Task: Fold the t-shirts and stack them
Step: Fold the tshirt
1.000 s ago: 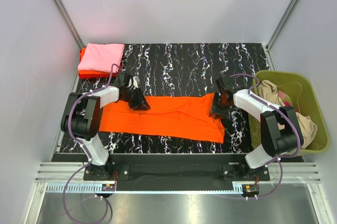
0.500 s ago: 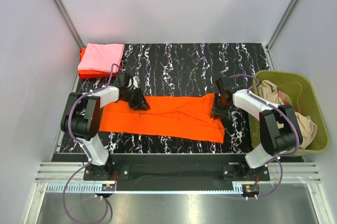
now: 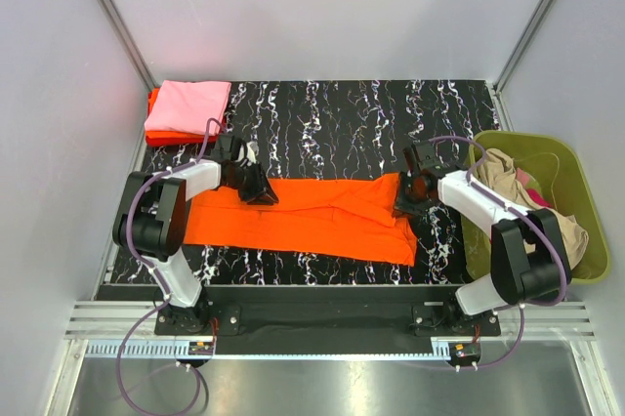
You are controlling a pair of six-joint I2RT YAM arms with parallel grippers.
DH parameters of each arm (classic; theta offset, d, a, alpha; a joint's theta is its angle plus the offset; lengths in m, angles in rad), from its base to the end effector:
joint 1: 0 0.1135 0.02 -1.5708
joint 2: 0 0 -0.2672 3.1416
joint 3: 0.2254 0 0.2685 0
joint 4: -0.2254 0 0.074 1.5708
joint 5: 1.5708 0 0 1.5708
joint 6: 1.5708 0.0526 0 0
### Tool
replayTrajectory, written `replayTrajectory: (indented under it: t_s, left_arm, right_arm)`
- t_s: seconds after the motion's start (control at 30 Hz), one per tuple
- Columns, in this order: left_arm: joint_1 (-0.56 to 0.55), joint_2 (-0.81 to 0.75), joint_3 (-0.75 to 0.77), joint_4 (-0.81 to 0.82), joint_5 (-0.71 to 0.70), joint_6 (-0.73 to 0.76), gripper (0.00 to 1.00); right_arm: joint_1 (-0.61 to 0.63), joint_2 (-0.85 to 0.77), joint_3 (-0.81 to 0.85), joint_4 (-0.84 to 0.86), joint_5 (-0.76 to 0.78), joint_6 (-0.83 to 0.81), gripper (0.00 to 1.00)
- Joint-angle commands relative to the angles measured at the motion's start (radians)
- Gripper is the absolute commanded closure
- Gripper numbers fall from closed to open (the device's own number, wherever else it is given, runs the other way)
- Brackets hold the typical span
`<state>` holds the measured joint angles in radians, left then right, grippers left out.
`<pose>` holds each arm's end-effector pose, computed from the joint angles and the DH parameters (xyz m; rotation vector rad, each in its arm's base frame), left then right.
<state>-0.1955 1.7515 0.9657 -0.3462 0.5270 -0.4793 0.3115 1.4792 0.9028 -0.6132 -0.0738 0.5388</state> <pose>0.3345 -0.0932 0.1255 -0.2262 2.7587 -0.9073 0.2794 0.0940 0.1699 0.2985 2.7914 0.3178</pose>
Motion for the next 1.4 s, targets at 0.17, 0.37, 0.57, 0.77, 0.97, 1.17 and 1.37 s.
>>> replayTrajectory:
  t_s: [0.17, 0.37, 0.57, 0.77, 0.97, 1.17, 1.37]
  left_arm:
    - [-0.005, 0.003, 0.015, 0.019, 0.001, 0.008, 0.72]
    - [-0.007, 0.023, 0.018, 0.015, -0.004, 0.007, 0.72]
    - [-0.007, 0.036, 0.018, 0.007, -0.019, 0.01, 0.72]
    - [-0.008, 0.042, 0.018, 0.006, -0.025, 0.01, 0.72]
    - [-0.013, 0.042, 0.01, 0.004, -0.035, 0.01, 0.72]
    - [-0.016, 0.043, 0.01, 0.004, -0.039, 0.011, 0.72]
    - [-0.018, 0.048, 0.011, 0.004, -0.039, 0.01, 0.72]
  right_arm:
    - [0.049, -0.062, 0.008, 0.015, -0.055, -0.063, 1.0]
    - [0.175, -0.106, 0.036, 0.006, -0.041, -0.077, 1.0]
    - [0.235, -0.135, 0.019, -0.034, 0.002, -0.08, 1.0]
    - [0.245, -0.19, -0.01, -0.042, 0.0, -0.083, 1.0]
    - [0.253, -0.221, -0.013, -0.04, -0.011, -0.06, 1.0]
    - [0.301, -0.237, -0.013, -0.039, -0.001, -0.008, 1.0]
    - [0.366, -0.246, -0.03, -0.028, 0.034, 0.072, 1.0]
